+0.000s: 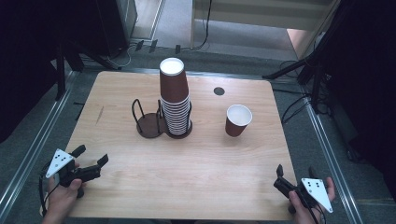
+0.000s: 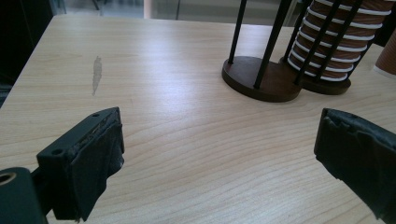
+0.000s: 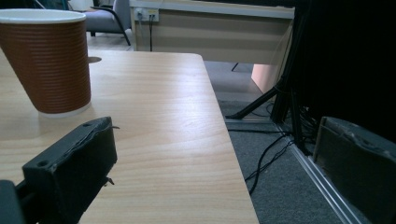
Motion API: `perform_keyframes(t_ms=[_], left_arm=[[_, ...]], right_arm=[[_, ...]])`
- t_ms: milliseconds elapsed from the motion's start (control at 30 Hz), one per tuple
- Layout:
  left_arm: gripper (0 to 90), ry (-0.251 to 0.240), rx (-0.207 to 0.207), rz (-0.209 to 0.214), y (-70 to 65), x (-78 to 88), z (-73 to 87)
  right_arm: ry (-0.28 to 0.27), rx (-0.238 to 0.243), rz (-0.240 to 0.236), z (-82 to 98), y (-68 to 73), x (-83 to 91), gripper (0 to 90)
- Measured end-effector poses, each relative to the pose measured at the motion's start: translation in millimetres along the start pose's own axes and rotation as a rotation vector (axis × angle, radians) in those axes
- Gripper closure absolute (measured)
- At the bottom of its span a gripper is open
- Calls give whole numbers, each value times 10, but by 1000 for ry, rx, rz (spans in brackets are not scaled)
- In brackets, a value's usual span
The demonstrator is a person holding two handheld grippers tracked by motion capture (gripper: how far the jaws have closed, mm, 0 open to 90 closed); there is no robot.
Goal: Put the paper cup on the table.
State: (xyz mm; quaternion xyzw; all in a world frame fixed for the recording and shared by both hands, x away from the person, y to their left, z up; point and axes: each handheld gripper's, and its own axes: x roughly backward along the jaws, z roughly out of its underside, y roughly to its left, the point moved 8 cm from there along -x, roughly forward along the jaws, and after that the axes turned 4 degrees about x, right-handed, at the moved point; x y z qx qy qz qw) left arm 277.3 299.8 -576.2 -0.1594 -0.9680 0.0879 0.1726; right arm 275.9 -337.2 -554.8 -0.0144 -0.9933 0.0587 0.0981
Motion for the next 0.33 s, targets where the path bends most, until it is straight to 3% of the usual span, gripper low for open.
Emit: perform_keyframes(t_ms=[333], left_arm=[[24, 5, 6, -1, 6, -2, 1]], right_arm=[[26, 13, 0, 76, 21, -19, 0]])
